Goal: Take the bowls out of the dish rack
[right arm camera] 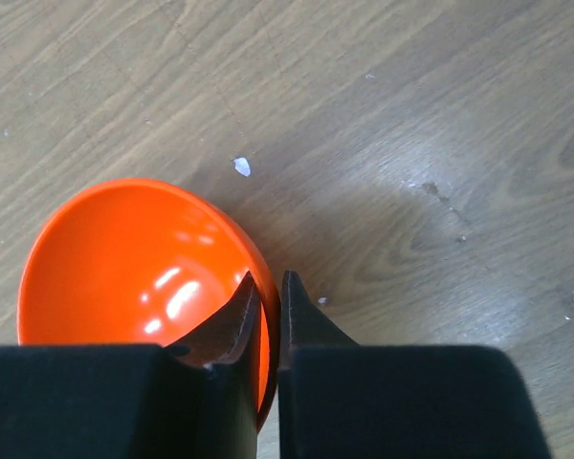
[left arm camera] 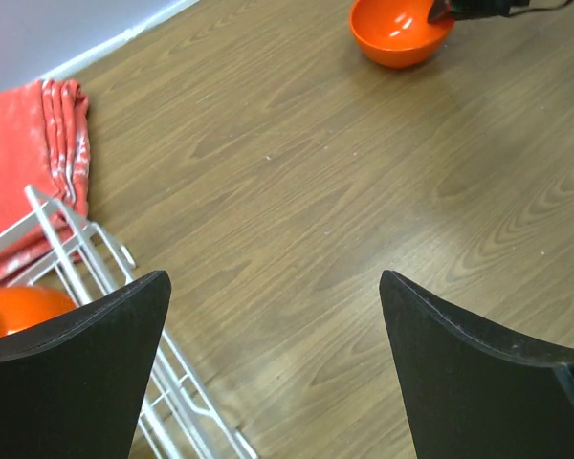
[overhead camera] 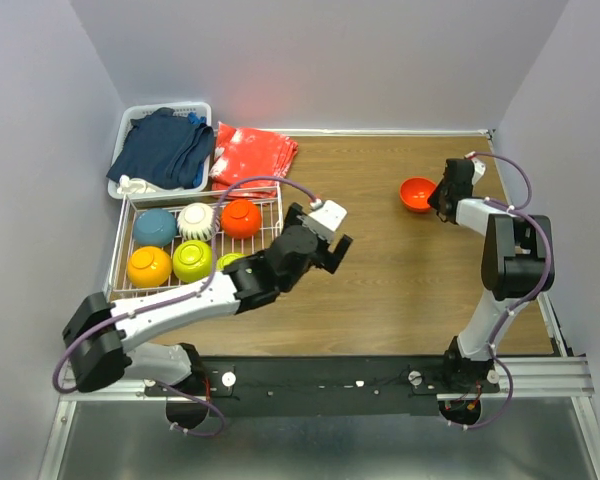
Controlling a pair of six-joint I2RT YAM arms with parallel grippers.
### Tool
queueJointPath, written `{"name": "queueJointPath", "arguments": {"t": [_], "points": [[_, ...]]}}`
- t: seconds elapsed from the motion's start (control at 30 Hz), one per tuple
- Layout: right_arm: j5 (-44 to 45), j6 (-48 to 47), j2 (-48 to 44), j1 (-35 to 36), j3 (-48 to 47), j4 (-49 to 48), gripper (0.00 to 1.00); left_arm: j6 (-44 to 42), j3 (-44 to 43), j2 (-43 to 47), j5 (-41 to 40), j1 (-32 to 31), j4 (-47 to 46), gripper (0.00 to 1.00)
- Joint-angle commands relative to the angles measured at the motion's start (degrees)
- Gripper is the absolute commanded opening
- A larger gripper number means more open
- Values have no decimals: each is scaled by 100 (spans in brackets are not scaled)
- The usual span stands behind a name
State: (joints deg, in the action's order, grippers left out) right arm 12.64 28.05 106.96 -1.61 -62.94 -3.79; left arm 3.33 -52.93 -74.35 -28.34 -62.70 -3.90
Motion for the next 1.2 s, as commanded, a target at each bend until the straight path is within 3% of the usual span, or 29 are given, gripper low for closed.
{"name": "queueJointPath", "arguments": {"t": [0.0, 0.3, 0.47, 0.73, 0.9, 1.0, 1.17], "points": [[-131, 33, 194, -15, 88, 45, 27, 1204, 116, 762, 917, 591, 1259, 99], [-455, -80, -700, -6, 300, 299, 77, 1416, 125, 1537, 1014, 1742, 2464, 99], [-727, 16, -1369, 2, 334, 687, 100, 1135, -68, 1371, 883, 2077, 2806, 99], [-1649, 69, -2653, 318, 1177, 442, 100, 705, -639, 659, 155, 2508, 3290, 99], [-2046, -265, -3346, 521, 1556, 432, 100, -103, -1035, 185, -575, 2622, 3519, 99], [-2196, -283, -3558, 573, 1635, 230, 100, -778, -826, 166, -858, 2710, 3151, 99], [-1933, -563, -3533, 1161, 1416, 527, 100, -1879, -131, 456, -392, 3000, 2036, 99]]}}
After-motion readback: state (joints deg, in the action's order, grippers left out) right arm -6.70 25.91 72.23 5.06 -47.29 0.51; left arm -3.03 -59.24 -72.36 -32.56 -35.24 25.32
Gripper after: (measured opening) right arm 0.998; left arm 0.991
